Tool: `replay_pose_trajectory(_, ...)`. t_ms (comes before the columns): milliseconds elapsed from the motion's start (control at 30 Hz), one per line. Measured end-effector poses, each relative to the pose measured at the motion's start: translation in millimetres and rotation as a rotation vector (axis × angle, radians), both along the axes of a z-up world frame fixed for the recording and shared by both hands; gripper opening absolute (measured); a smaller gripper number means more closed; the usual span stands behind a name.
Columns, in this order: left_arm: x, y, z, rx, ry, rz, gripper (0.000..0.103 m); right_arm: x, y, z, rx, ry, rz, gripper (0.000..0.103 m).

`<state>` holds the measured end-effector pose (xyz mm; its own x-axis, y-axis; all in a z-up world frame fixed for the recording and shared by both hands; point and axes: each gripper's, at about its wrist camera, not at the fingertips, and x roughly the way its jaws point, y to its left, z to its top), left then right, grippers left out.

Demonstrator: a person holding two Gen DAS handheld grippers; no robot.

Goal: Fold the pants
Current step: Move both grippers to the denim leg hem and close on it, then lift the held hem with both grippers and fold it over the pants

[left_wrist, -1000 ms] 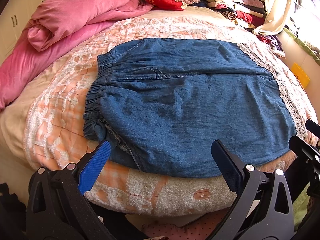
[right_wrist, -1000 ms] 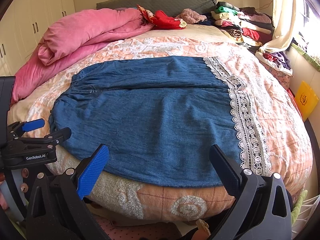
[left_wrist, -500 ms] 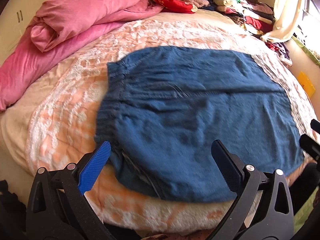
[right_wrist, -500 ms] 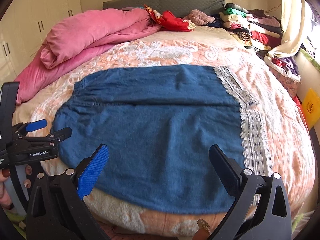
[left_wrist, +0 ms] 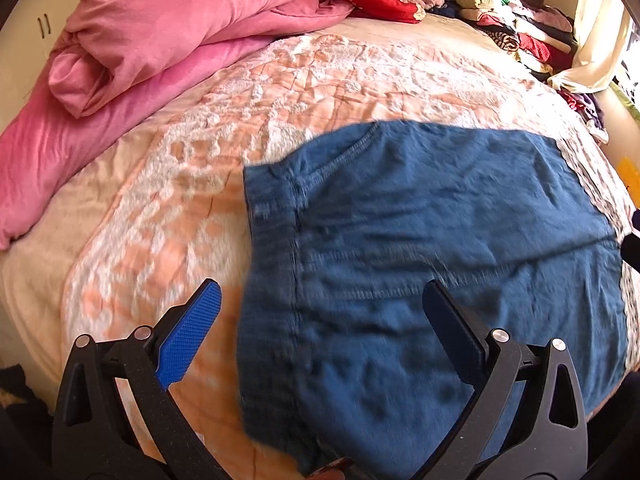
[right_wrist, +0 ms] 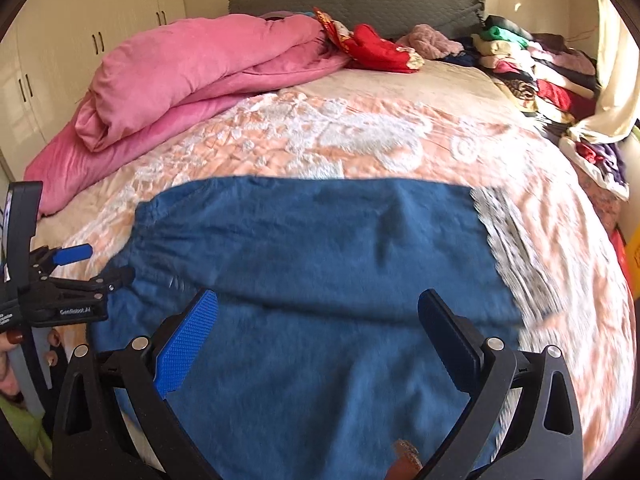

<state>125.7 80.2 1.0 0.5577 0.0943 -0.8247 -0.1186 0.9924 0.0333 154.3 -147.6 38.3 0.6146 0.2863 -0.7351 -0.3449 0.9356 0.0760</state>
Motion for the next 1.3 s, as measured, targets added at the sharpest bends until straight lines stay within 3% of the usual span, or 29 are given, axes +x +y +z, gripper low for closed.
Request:
replay_pose_trajectory(167,26,15,3,0.026,-0.026,0.013,0.095,46,18,-5,-0.013,0.015,0.047,0.099)
replay_pose_trajectory(367,65,40,-9,0.031,0.01,0.031,0.095,94,49,-18,-0.107,0.028,0.11,0.099)
replay_pose_trajectory(567,92,50,-17,-0.025,-0.007,-0.035,0.095,133,80,-32,-0.137,0.07,0.178,0.099)
replay_pose_trajectory(733,106,48,-32,-0.01,0.005,-0.076,0.092,160,95,-48,-0.18,0.103,0.2,0.099)
replay_pose_trajectory(800,109,45,-35,-0.014,0.001,-0.094,0.082,169,102,-56,-0.209,0.112,0.213,0.099)
replay_pose_trajectory(867,109,43,-36,-0.027,-0.013,-0.124,0.059,173,106,-62,-0.24,0.112,0.232,0.099)
replay_pose_trajectory(900,109,42,-35,-0.012,-0.024,-0.125,0.056,174,109,-65,-0.251,0.109,0.245,0.099)
replay_pose_trajectory(967,107,41,-32,0.012,-0.053,-0.126,0.033,176,113,-69,-0.274,0.101,0.264,0.099)
replay_pose_trajectory(1067,97,46,-19,-0.024,-0.126,-0.125,0.025,179,116,-75,-0.294,0.093,0.285,0.099)
replay_pose_trajectory(1300,67,39,11,-0.036,-0.243,-0.167,0.021,181,123,-79,-0.312,0.065,0.34,0.098)
